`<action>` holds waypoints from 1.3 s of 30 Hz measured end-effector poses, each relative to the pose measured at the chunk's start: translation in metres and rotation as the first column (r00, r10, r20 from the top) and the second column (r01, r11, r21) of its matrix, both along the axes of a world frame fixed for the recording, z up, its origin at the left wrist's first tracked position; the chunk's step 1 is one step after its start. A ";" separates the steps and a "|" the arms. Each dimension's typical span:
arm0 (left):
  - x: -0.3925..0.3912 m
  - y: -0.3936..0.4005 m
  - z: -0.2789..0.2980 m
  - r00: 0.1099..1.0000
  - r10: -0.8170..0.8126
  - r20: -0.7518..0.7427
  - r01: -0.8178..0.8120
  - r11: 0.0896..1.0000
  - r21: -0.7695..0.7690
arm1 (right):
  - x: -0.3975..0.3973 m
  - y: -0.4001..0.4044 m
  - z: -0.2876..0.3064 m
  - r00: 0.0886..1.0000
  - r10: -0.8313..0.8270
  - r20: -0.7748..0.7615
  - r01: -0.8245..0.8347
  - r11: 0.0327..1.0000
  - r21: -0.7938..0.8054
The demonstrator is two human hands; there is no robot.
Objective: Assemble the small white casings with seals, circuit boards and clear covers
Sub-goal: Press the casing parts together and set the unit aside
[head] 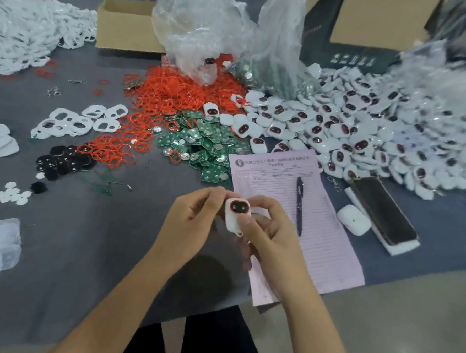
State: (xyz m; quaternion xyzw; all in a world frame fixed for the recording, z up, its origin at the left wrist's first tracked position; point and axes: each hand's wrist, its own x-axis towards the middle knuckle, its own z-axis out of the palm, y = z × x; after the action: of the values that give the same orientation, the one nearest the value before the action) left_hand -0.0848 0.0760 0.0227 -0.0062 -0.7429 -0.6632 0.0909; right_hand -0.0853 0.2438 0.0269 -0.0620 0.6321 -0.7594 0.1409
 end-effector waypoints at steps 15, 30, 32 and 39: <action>-0.016 0.015 -0.031 0.987 0.113 0.114 -0.127 0.983 0.130 | -0.041 0.052 0.008 0.889 -0.387 -0.245 0.409 0.912 0.045; 0.039 -0.056 -0.036 0.972 0.209 -0.110 -0.231 0.735 -0.637 | -0.005 -0.079 -0.039 0.878 0.161 -0.451 0.136 0.819 0.558; 0.053 -0.079 -0.035 0.967 0.228 -0.111 -0.241 0.692 -0.680 | -0.003 -0.095 -0.041 0.796 0.287 -0.534 0.202 0.705 0.680; 0.080 -0.133 -0.036 0.938 0.315 -0.144 -0.314 0.599 -0.736 | -0.002 -0.151 -0.041 0.621 0.483 -0.617 0.241 0.631 0.737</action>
State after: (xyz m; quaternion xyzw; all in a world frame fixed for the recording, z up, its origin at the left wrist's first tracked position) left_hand -0.0049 -0.0571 -0.0134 0.0879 -0.9384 -0.2713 0.1952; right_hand -0.0876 0.0924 -0.0143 -0.3631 0.8792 -0.2994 -0.0750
